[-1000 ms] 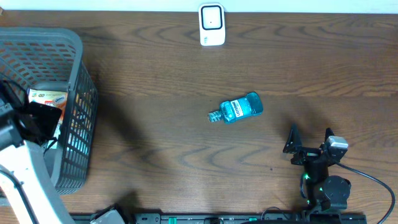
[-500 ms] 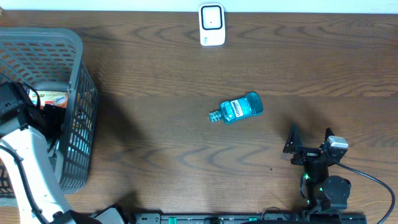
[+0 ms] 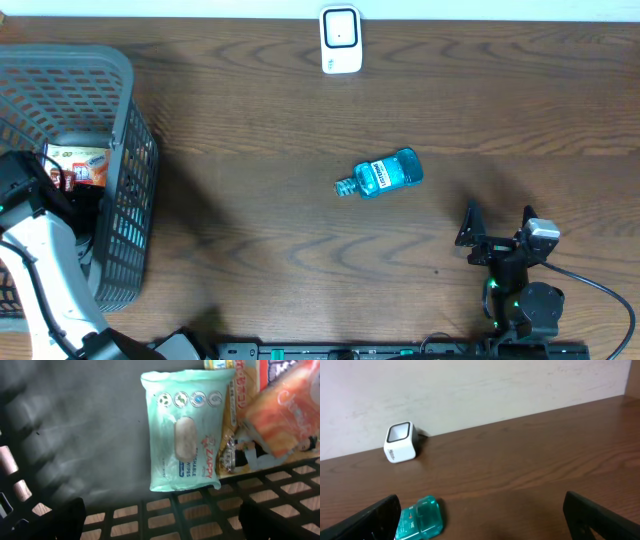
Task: Scan the item barcode
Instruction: 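Reach into the basket and grasp the mint-green wipes pack with left gripper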
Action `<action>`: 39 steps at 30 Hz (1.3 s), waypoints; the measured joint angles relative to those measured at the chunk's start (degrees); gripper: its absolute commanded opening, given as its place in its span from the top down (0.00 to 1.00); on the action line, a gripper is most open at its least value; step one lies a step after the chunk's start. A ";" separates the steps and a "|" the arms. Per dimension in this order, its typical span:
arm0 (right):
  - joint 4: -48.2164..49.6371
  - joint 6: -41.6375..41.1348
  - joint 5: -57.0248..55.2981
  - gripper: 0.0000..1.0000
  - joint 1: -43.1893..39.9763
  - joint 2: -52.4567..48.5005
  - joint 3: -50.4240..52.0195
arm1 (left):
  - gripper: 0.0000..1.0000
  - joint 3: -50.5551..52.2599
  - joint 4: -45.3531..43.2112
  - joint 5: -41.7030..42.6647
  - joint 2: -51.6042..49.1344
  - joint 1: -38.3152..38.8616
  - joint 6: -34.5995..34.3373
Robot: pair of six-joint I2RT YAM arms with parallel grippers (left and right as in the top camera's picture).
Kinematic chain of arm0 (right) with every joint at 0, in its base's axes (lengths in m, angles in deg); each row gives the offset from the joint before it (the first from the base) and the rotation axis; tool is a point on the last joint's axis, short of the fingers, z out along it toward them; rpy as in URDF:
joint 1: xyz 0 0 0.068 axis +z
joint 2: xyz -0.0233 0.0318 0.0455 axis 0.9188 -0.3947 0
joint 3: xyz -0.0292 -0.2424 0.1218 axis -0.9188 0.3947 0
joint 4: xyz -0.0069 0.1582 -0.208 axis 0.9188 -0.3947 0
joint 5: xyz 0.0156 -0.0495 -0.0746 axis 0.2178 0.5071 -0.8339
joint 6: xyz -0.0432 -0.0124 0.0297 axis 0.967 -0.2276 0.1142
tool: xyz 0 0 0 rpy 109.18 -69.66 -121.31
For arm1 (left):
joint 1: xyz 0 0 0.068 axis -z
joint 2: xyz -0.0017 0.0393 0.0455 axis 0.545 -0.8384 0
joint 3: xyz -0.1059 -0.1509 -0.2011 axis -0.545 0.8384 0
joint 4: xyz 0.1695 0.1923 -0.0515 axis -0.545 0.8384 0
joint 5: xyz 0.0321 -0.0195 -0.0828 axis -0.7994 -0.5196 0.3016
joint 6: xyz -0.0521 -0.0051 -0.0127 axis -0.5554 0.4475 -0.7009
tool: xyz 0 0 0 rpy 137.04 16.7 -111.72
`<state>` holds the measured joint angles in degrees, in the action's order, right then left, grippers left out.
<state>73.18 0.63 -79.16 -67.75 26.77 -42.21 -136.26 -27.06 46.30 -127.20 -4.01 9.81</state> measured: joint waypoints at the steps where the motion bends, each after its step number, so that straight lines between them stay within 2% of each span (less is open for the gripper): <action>1: 0.00 0.00 0.00 0.01 0.00 0.00 0.00 | 0.02 0.00 0.00 0.13 0.00 -0.35 0.00; 21: 0.02 0.00 0.00 0.01 0.00 0.00 0.00 | 0.03 0.94 -0.15 0.37 0.00 -5.92 0.17; 39: 0.00 0.00 0.00 0.01 0.00 0.00 0.00 | 0.02 1.49 -0.46 -1.40 0.00 -6.03 0.17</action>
<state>73.18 0.63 -79.16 -67.75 26.77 -42.21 -134.77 -27.52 44.90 -127.20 -10.04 9.99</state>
